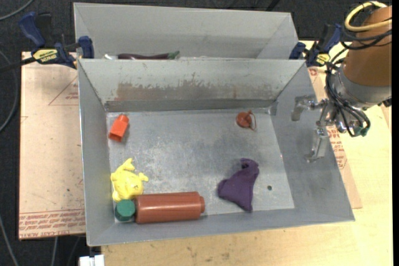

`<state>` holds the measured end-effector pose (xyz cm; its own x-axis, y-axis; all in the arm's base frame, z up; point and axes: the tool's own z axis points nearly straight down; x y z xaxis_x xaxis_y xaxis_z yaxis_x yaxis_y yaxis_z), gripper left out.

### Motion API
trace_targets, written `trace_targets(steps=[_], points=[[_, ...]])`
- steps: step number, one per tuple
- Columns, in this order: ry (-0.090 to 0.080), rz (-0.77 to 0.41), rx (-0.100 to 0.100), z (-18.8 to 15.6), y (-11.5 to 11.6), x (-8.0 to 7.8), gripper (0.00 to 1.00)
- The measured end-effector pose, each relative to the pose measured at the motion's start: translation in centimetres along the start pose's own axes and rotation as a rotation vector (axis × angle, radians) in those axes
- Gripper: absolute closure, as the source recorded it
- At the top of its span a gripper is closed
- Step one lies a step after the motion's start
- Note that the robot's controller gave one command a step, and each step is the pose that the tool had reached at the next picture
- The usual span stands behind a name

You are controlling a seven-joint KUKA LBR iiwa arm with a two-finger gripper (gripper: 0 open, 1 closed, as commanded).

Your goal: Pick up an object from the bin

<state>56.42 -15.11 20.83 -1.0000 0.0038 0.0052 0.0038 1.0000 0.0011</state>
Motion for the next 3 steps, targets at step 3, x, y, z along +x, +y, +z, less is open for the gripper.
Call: trace_targets(steps=[3], points=[[-0.013, -0.132, 0.003, 9.0, 4.7, -0.5, 0.00]])
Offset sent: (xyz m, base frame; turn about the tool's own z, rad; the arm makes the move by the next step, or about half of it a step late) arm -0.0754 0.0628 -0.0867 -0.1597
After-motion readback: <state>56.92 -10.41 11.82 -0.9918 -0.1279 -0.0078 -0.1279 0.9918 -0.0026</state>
